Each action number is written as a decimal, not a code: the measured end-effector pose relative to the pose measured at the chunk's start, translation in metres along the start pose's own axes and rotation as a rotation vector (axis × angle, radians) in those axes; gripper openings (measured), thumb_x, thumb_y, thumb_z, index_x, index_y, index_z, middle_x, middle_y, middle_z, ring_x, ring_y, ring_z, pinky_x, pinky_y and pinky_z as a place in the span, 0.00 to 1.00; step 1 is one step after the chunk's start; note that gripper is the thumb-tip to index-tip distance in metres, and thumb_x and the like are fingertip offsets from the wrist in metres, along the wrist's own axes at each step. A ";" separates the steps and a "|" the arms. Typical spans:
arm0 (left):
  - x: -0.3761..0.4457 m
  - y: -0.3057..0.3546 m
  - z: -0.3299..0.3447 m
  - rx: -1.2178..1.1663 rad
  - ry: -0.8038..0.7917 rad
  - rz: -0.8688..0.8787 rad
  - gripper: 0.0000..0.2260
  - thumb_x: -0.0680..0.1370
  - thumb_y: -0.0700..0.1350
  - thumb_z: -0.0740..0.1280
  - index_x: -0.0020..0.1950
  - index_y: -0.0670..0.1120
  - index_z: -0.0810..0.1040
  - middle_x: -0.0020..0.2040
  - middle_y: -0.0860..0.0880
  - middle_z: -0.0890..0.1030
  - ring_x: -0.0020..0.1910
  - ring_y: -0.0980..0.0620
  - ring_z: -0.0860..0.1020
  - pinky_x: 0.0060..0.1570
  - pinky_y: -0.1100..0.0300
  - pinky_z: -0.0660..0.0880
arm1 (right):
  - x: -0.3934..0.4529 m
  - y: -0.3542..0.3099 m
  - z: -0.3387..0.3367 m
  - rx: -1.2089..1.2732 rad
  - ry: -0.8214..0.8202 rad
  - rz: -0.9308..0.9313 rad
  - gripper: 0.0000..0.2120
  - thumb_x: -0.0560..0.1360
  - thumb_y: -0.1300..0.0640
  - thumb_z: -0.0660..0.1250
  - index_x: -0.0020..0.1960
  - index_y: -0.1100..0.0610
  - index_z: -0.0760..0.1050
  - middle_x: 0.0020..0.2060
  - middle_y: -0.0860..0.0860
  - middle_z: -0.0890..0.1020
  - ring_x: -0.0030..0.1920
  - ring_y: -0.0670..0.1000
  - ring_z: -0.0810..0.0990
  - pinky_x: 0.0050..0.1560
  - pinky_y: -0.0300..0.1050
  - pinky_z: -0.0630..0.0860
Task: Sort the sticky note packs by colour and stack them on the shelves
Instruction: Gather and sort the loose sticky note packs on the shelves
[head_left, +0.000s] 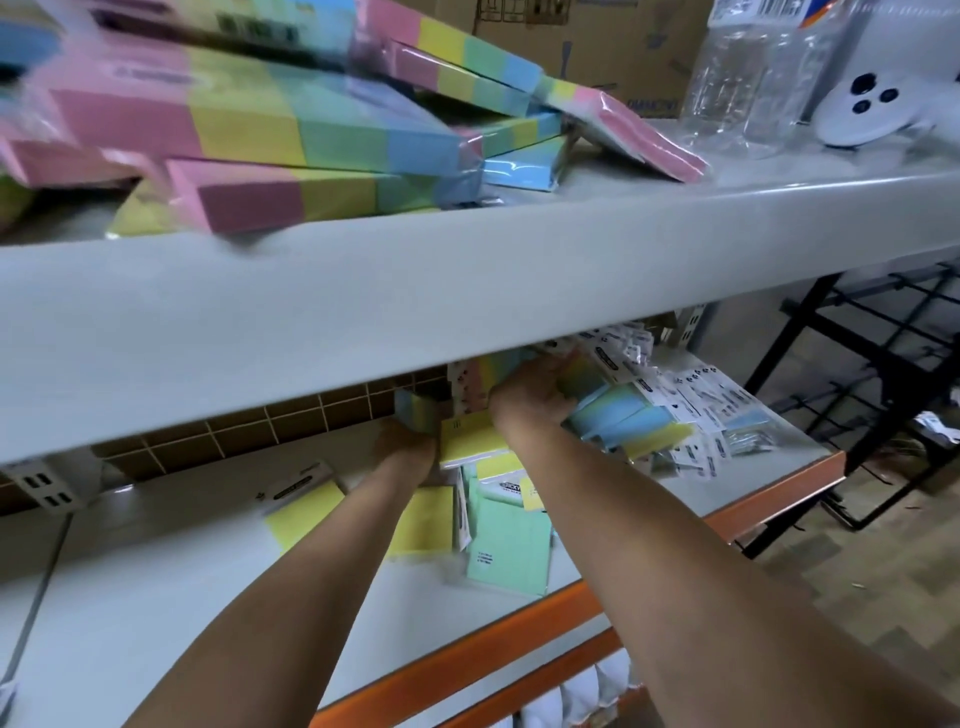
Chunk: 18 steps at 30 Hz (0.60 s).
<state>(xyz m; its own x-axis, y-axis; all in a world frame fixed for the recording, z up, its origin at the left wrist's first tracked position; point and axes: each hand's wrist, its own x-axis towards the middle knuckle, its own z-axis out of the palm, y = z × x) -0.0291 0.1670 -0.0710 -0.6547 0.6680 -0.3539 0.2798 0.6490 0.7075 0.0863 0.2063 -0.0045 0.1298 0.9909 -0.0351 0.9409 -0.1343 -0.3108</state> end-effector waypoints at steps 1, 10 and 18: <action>0.001 -0.002 -0.002 -0.064 -0.016 -0.002 0.21 0.78 0.41 0.64 0.68 0.35 0.69 0.65 0.37 0.74 0.64 0.38 0.73 0.60 0.53 0.72 | 0.001 0.001 0.000 -0.001 -0.013 -0.001 0.33 0.80 0.51 0.56 0.77 0.66 0.47 0.77 0.62 0.44 0.78 0.58 0.44 0.71 0.52 0.60; -0.009 -0.025 -0.035 -0.540 -0.064 0.103 0.19 0.78 0.35 0.57 0.69 0.44 0.65 0.59 0.38 0.77 0.52 0.39 0.78 0.40 0.55 0.75 | -0.004 0.016 -0.011 0.326 -0.010 -0.013 0.23 0.79 0.57 0.57 0.73 0.62 0.62 0.66 0.60 0.74 0.65 0.58 0.74 0.63 0.47 0.66; -0.032 -0.027 -0.061 -0.711 -0.158 -0.003 0.15 0.78 0.36 0.57 0.65 0.41 0.67 0.53 0.39 0.80 0.40 0.44 0.82 0.37 0.56 0.75 | -0.040 0.007 -0.013 0.734 -0.127 -0.142 0.10 0.76 0.60 0.60 0.55 0.57 0.75 0.43 0.53 0.78 0.40 0.54 0.76 0.32 0.39 0.68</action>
<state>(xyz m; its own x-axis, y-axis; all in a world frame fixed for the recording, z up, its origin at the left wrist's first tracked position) -0.0585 0.1053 -0.0416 -0.5301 0.7462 -0.4028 -0.2814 0.2933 0.9137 0.0914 0.1654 0.0075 -0.0553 0.9976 -0.0428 0.4903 -0.0102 -0.8715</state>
